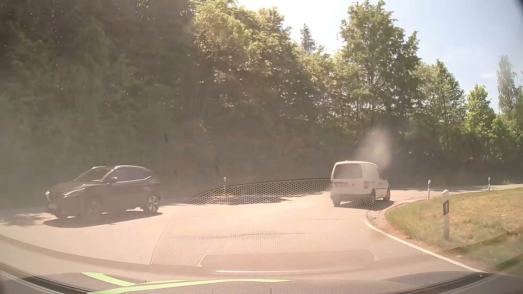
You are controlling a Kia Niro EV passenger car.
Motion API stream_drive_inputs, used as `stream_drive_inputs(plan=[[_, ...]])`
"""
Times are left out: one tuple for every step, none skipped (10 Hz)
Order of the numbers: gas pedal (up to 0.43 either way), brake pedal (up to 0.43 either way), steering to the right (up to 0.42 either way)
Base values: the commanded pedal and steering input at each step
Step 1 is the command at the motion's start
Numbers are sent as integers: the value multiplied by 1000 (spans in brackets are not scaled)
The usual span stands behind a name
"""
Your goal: Follow the waypoints while adhering to traffic rules and regulations
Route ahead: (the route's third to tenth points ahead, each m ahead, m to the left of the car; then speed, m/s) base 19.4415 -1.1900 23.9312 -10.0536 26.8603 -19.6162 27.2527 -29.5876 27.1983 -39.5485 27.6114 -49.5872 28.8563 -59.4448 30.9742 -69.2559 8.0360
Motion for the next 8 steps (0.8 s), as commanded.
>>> stream_drive_inputs(plan=[[98, 0, 43], [98, 0, 59], [79, 0, 81], [67, 0, 97], [67, 0, 117], [67, 0, 133], [67, 0, 145], [67, 0, 155]])
